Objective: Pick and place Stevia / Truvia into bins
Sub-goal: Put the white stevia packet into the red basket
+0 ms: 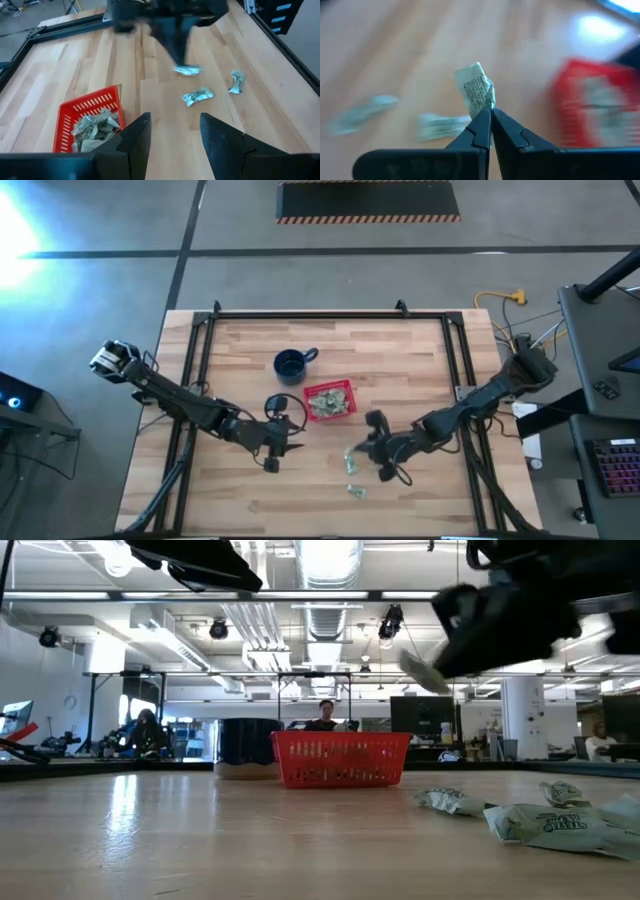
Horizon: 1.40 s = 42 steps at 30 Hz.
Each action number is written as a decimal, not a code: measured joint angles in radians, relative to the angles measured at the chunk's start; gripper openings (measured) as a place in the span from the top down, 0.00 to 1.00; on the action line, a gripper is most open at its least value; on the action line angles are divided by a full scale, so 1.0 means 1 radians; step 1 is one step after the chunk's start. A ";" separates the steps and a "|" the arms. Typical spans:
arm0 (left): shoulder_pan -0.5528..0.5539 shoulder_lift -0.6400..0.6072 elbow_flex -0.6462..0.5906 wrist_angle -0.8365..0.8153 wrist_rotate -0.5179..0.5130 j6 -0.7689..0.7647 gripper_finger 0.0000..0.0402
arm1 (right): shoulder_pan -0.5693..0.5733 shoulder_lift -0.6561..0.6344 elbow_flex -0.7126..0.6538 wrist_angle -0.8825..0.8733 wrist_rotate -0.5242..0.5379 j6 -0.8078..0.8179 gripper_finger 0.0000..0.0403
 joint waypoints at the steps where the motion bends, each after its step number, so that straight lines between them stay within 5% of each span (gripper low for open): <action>1: 0.000 0.000 0.000 0.000 0.000 0.000 0.62 | -0.003 -0.010 0.000 0.004 0.064 -0.031 0.98; 5: 0.001 0.000 0.000 -0.004 0.000 0.000 0.62 | -0.045 -0.028 0.000 0.019 0.284 -0.101 0.98; 14: 0.001 0.001 0.000 -0.012 0.000 0.006 0.62 | -0.256 0.025 0.001 0.144 0.306 -0.101 0.98; 27: 0.001 0.001 -0.001 -0.026 0.000 0.006 0.62 | -0.350 0.082 0.001 0.136 0.208 -0.006 0.96; 38: 0.003 0.043 -0.003 -0.013 0.000 0.019 0.62 | -0.337 0.050 0.001 0.105 0.190 -0.028 0.73; 42: 0.006 0.089 -0.003 0.013 0.000 0.064 0.62 | -0.291 -0.001 0.001 -0.019 0.061 -0.017 0.69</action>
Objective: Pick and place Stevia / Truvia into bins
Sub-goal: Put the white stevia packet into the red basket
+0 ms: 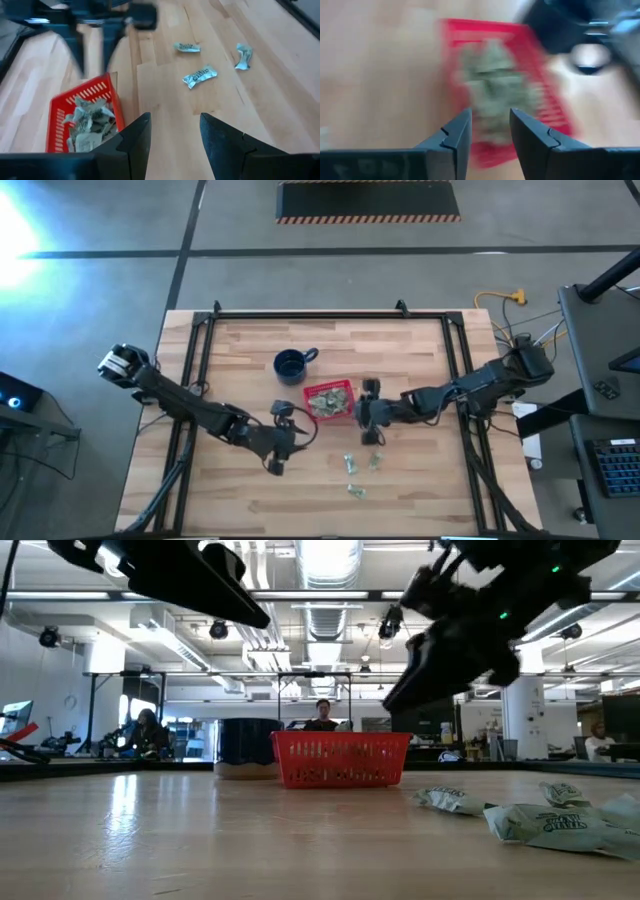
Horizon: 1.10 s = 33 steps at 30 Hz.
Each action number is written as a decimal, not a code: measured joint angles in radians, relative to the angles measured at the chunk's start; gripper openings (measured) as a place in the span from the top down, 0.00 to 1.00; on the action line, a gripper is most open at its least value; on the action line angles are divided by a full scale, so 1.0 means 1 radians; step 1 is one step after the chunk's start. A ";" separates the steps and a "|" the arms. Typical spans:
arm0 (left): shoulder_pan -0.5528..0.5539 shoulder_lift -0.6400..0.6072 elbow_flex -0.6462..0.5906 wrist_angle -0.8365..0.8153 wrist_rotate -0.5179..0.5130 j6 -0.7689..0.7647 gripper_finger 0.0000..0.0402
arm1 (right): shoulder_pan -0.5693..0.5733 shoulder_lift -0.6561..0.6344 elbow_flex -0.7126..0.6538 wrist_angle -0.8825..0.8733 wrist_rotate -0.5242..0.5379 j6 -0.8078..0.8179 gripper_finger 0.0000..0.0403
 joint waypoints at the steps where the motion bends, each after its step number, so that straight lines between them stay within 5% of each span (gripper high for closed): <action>1: 0.000 0.009 0.000 0.011 0.000 0.017 0.62 | 0.015 -0.012 0.000 -0.020 -0.053 0.020 0.69; 7: 0.000 0.034 0.011 0.024 0.000 0.044 0.62 | 0.119 -0.029 -0.003 -0.132 -0.345 0.205 0.69; 17: 0.000 0.025 0.012 0.024 0.002 0.041 0.62 | 0.244 -0.010 -0.022 -0.236 -0.306 0.378 0.74; 33: 0.000 0.025 0.008 0.024 0.004 0.040 0.62 | 0.255 -0.010 -0.129 -0.175 -0.302 0.526 0.80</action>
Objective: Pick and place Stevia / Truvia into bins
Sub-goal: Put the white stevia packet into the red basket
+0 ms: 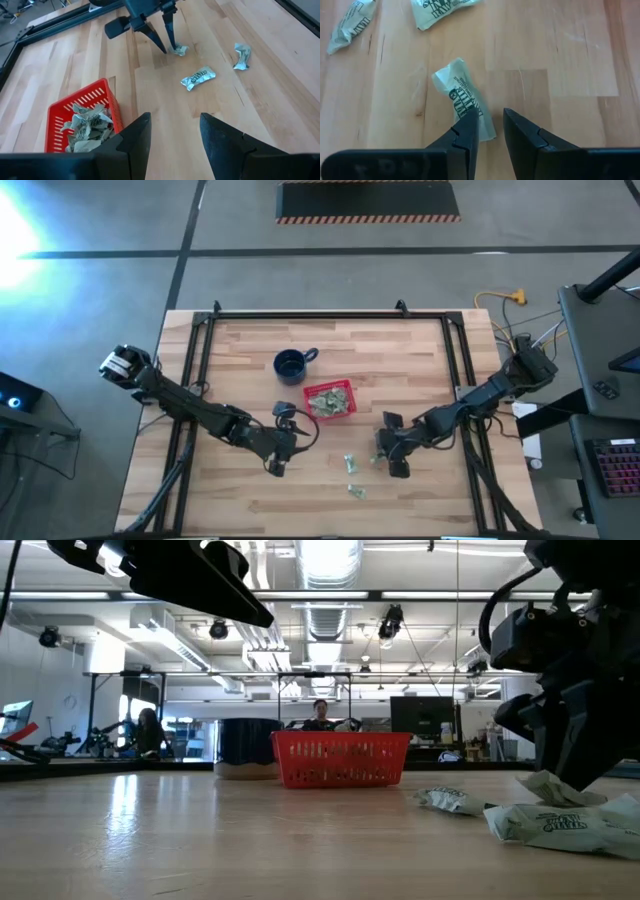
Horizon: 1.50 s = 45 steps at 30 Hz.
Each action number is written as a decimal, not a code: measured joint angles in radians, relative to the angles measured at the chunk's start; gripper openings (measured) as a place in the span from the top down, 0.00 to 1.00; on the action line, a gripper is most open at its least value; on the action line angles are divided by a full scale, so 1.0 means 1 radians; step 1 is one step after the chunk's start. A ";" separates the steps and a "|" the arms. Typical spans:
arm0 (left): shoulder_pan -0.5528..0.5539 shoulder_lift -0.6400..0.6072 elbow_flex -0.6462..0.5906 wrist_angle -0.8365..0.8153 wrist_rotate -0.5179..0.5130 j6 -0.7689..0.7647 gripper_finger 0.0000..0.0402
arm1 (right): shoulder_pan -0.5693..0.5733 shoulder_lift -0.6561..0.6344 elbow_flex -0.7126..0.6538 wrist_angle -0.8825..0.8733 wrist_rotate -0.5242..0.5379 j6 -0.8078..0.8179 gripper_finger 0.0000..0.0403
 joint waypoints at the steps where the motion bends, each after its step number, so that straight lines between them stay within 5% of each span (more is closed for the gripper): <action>1: 0.000 0.000 0.000 0.000 0.000 0.000 0.62 | 0.000 0.000 -0.005 0.009 0.000 0.005 0.80; 12: 0.000 0.000 -0.001 -0.001 0.000 -0.001 0.62 | 0.000 -0.002 -0.019 0.028 -0.008 0.012 0.79; 21: 0.000 0.000 -0.002 -0.001 0.001 -0.001 0.62 | 0.001 0.005 -0.017 0.025 0.010 -0.049 0.97; 34: 0.000 0.000 -0.003 -0.001 0.001 0.000 0.62 | 0.000 -0.065 0.059 0.028 0.283 -0.335 0.98; 40: 0.000 0.000 -0.004 -0.001 0.000 0.000 0.62 | -0.003 -0.073 0.062 0.013 0.134 -0.219 0.98; 45: 0.000 0.000 -0.005 -0.001 0.001 0.000 0.62 | -0.004 -0.067 0.055 -0.024 0.138 -0.121 0.95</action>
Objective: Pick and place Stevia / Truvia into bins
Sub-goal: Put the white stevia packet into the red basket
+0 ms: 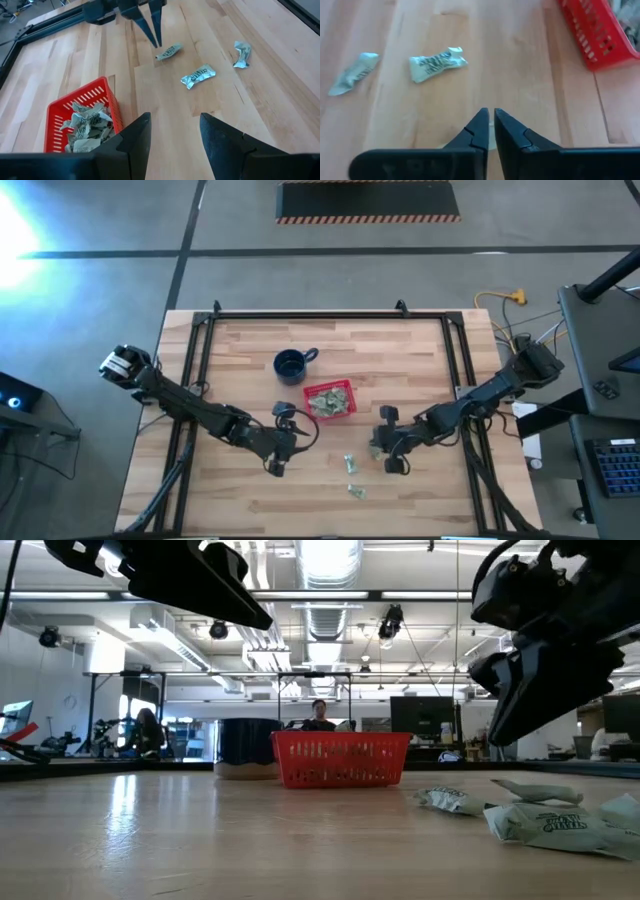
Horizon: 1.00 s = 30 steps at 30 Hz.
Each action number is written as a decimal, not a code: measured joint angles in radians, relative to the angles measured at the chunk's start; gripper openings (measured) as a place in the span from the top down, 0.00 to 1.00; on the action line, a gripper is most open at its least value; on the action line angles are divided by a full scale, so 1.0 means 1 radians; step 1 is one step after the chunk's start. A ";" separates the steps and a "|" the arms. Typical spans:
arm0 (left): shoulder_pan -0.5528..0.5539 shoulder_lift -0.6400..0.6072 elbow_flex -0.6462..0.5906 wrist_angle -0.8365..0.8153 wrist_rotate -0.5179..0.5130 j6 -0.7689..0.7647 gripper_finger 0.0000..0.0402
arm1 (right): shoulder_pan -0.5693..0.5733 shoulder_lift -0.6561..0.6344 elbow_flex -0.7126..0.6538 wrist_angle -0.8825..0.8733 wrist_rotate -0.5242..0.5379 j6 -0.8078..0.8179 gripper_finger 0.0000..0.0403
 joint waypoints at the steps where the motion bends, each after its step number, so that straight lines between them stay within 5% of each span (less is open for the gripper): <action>1: 0.000 0.000 0.000 0.000 0.000 0.000 0.62 | 0.000 0.002 -0.004 0.000 0.013 0.006 0.93; 19: 0.000 0.000 0.000 0.000 0.000 0.000 0.62 | 0.000 0.115 -0.023 0.021 0.002 0.063 0.62; 24: 0.000 0.000 0.000 -0.001 0.000 0.000 0.62 | 0.000 0.115 -0.025 0.022 -0.011 0.063 0.67; 30: 0.000 0.000 0.000 -0.001 0.000 0.000 0.62 | 0.001 0.114 -0.028 0.021 -0.024 0.052 0.88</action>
